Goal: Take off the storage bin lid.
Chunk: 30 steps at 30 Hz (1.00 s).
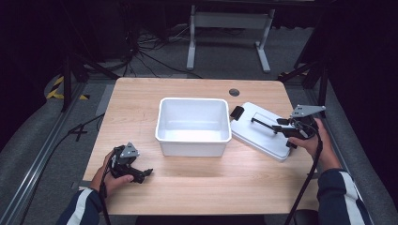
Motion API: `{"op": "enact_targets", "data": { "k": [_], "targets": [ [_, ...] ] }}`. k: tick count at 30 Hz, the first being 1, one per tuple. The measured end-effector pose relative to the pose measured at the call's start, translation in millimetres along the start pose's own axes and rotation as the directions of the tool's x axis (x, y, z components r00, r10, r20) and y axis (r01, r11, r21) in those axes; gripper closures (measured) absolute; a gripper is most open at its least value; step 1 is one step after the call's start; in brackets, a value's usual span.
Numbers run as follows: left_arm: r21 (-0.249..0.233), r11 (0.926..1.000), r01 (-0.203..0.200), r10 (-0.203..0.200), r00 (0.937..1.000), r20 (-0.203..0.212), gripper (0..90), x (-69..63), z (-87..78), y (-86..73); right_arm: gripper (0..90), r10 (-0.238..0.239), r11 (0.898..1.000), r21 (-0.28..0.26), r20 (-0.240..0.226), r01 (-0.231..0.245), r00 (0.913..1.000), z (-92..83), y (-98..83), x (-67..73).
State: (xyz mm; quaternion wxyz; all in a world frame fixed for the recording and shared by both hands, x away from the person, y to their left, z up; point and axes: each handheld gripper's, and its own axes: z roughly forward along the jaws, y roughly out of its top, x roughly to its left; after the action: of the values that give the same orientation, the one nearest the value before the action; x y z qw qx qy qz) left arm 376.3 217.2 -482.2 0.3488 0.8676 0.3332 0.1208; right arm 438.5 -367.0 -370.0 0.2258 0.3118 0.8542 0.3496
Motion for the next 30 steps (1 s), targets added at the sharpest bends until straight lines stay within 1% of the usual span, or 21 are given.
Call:
{"op": "enact_targets", "data": {
  "k": [1,2,7,9,12,14,17,18,19,20,22,23,24,25,26,27,29,30],
  "targets": [
    [-0.001,1.0000,-0.004,0.004,1.0000,-0.005,0.1,0.2,0.4,0.5,62.4,0.005,1.000,-0.015,0.002,-0.005,1.0000,-2.1,-1.7,2.6],
    [-0.001,1.0000,-0.009,0.009,0.9999,-0.006,0.1,0.5,0.3,0.6,61.8,0.000,1.000,-0.010,0.006,0.000,1.0000,-3.2,-2.7,5.0],
    [0.002,1.0000,-0.006,0.006,1.0000,-0.004,0.4,-0.1,0.0,0.5,58.5,-0.021,1.000,0.021,0.024,0.020,0.9995,-8.4,-11.5,17.3],
    [0.001,1.0000,-0.007,0.007,1.0000,-0.006,0.4,-0.2,0.0,0.5,56.9,-0.021,0.999,0.032,0.035,0.020,0.9992,-12.3,-15.6,22.5],
    [0.003,1.0000,-0.006,0.006,1.0000,-0.004,0.4,-0.1,0.0,0.6,55.2,-0.017,0.999,0.036,0.046,0.015,0.9988,-18.7,-21.0,29.2],
    [-0.003,1.0000,-0.006,0.006,1.0000,-0.007,0.4,0.1,0.4,0.6,54.5,-0.015,0.999,0.029,0.046,0.014,0.9988,-22.5,-25.3,32.5],
    [-0.003,1.0000,-0.009,0.009,1.0000,-0.003,0.1,0.3,1.8,2.1,53.4,-0.010,0.999,0.037,0.052,0.008,0.9986,-25.8,-29.7,36.3],
    [0.004,0.9998,-0.021,0.021,0.9998,0.005,0.1,0.8,2.6,4.0,53.4,-0.010,0.999,0.035,0.058,0.008,0.9982,-27.8,-32.0,38.2],
    [0.001,0.9998,-0.020,0.020,0.9997,0.011,0.1,0.1,3.9,4.9,52.9,-0.001,1.000,0.024,0.051,0.000,0.9987,-30.1,-35.0,40.5],
    [-0.004,0.9998,-0.020,0.020,0.9998,0.003,0.3,-0.3,4.6,5.2,52.2,0.007,1.000,0.019,0.048,-0.008,0.9988,-31.9,-38.2,43.4],
    [-0.006,0.9997,-0.024,0.024,0.9997,0.002,0.3,-0.1,5.1,5.8,51.0,-0.001,1.000,0.018,0.045,0.000,0.9990,-32.6,-43.3,46.8],
    [-0.005,0.9997,-0.025,0.025,0.9997,0.001,0.3,-0.1,5.0,5.7,50.4,-0.014,1.000,0.026,0.050,0.012,0.9987,-32.1,-47.8,48.9],
    [-0.005,0.9997,-0.025,0.025,0.9997,0.001,0.3,-0.1,5.0,5.7,49.6,-0.015,0.999,0.035,0.067,0.013,0.9976,-31.1,-52.1,50.5],
    [-0.005,0.9997,-0.025,0.025,0.9997,0.001,0.3,-0.1,5.0,5.7,49.6,-0.015,0.999,0.035,0.067,0.013,0.9976,-31.1,-52.1,50.5],
    [-0.005,0.9997,-0.025,0.025,0.9997,0.001,0.3,0.0,5.0,5.8,48.9,-0.014,0.999,0.042,0.072,0.011,0.9973,-30.6,-56.2,51.9],
    [-0.005,0.9997,-0.024,0.024,0.9997,0.002,0.3,-0.1,5.1,5.8,48.2,-0.005,0.999,0.039,0.064,0.002,0.9979,-30.9,-62.0,53.9],
    [-0.003,0.9997,-0.025,0.025,0.9997,0.005,0.2,0.3,5.1,5.9,46.8,-0.001,0.999,0.043,0.054,-0.001,0.9986,-32.0,-72.1,56.8],
    [-0.003,0.9998,-0.021,0.021,0.9997,0.009,0.1,0.1,5.2,5.8,46.4,-0.008,0.999,0.046,0.057,0.005,0.9983,-32.7,-76.8,58.3]
  ]
}}
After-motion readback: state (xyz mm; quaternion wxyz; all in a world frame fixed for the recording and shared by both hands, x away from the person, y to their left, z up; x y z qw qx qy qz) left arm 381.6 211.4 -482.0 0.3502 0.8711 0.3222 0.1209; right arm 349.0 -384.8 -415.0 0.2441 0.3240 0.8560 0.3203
